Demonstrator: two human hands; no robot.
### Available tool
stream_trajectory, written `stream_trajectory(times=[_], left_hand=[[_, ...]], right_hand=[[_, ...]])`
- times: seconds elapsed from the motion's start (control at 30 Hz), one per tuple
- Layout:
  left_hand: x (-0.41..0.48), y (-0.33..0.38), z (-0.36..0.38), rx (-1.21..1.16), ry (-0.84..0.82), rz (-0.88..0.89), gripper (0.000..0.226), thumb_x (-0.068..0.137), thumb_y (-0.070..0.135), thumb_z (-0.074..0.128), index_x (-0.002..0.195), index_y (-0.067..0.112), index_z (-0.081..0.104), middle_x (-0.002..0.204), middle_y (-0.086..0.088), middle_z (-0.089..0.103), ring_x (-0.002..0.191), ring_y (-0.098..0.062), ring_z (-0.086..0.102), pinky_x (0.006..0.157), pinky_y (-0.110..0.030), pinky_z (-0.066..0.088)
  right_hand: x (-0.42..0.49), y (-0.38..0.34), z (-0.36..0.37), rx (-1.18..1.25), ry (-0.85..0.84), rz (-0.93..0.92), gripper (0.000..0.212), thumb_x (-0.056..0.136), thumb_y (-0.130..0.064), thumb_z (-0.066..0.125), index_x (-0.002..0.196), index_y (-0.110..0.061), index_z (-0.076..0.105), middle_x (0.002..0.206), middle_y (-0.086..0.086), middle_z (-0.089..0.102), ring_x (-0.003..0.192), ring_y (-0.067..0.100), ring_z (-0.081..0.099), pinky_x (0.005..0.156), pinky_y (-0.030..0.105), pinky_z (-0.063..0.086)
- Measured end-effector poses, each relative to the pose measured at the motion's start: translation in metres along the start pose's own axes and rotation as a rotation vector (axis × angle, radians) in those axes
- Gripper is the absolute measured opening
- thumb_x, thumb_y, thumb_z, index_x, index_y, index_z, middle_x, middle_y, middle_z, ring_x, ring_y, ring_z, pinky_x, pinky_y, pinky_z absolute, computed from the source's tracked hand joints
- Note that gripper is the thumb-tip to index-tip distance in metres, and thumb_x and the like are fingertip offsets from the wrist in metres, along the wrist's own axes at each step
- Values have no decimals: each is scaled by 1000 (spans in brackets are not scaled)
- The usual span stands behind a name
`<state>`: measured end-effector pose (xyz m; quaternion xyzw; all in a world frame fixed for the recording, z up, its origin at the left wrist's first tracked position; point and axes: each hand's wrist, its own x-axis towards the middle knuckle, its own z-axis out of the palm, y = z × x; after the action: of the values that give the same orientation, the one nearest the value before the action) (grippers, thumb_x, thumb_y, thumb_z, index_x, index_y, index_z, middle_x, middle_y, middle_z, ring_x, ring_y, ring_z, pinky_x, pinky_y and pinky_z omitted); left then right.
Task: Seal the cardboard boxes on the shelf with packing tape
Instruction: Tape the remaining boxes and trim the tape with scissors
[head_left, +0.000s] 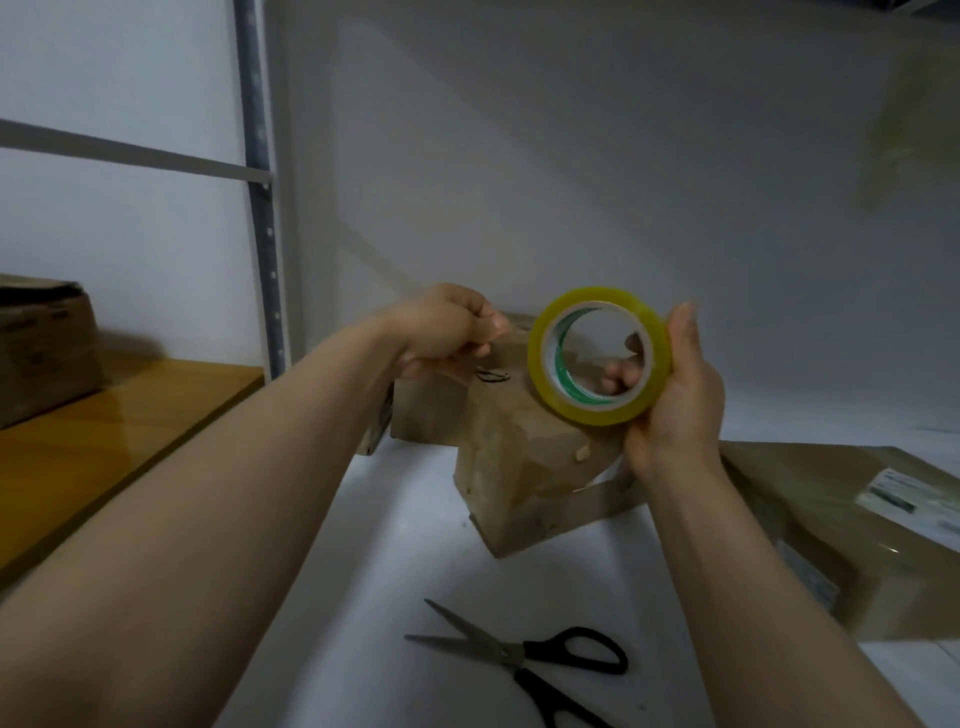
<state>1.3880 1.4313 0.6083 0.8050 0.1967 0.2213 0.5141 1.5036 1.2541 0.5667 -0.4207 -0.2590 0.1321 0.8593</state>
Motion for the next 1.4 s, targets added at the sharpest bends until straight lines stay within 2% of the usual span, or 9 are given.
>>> stream_trajectory(times=[0.1, 0.2, 0.3, 0.57, 0.8, 0.97, 1.1, 1.23, 1.4], left_hand=[[-9, 5, -4, -4, -22, -65, 26, 106, 9, 48, 83, 14, 59, 62, -1, 53, 52, -7, 52, 64, -33, 60], [-9, 2, -7, -42, 11, -102, 27, 107, 10, 46, 84, 13, 60, 67, -4, 54, 63, -12, 55, 70, -38, 61], [-7, -4, -8, -80, 49, -124, 27, 106, 9, 47, 81, 12, 60, 69, -6, 54, 68, -15, 56, 65, -35, 60], [-6, -8, 15, -123, 221, 85, 20, 104, 4, 50, 85, 7, 56, 72, -10, 53, 64, -19, 59, 65, -27, 58], [-18, -22, 23, -169, 172, 26, 36, 105, 0, 44, 71, 11, 48, 69, -2, 45, 52, 0, 51, 83, -27, 61], [-23, -16, 37, -326, 279, -35, 39, 102, -8, 42, 67, 10, 43, 68, -6, 39, 58, -8, 45, 76, -25, 59], [-22, -7, 41, -231, 337, 31, 23, 101, 0, 52, 80, 7, 55, 77, -8, 50, 66, -13, 54, 63, -28, 62], [-18, -15, 23, 58, 425, 152, 18, 99, 13, 59, 81, 18, 62, 73, 0, 62, 67, -15, 59, 69, -32, 54], [-27, -29, 30, -96, 258, 69, 28, 101, 5, 55, 75, 13, 59, 67, -1, 55, 64, -12, 51, 65, -28, 46]], right_hand=[[9, 2, -7, 37, -140, 48, 57, 87, -67, 54, 66, -17, 72, 59, 3, 63, 63, 20, 64, 69, 35, 54], [7, 5, -13, -62, -398, -39, 74, 70, -73, 70, 111, -10, 70, 105, 8, 75, 103, 25, 71, 86, 35, 57], [0, 7, -17, -290, -495, -94, 89, 52, -72, 85, 119, -19, 60, 105, -4, 75, 101, 16, 71, 82, 26, 56], [-1, 5, -16, -201, -454, -168, 58, 71, -57, 83, 112, -24, 58, 105, -3, 72, 99, 18, 69, 83, 34, 56], [6, 13, -12, -37, -392, -155, 29, 84, -19, 66, 108, -14, 51, 93, -4, 70, 87, 12, 69, 73, 26, 57], [19, 11, -18, -125, -400, -158, 24, 88, -6, 67, 104, -16, 53, 83, -5, 69, 78, 11, 69, 70, 26, 57], [26, 7, -25, -131, -330, -162, 13, 94, -12, 64, 103, -16, 56, 77, -2, 66, 73, 14, 65, 73, 32, 57], [16, 16, -17, -250, -259, -250, 15, 93, -27, 69, 104, -21, 60, 84, -1, 69, 82, 16, 68, 76, 31, 58], [13, 19, -13, -275, -173, -303, 15, 94, -33, 70, 104, -24, 63, 81, -8, 67, 80, 11, 67, 75, 30, 54]])
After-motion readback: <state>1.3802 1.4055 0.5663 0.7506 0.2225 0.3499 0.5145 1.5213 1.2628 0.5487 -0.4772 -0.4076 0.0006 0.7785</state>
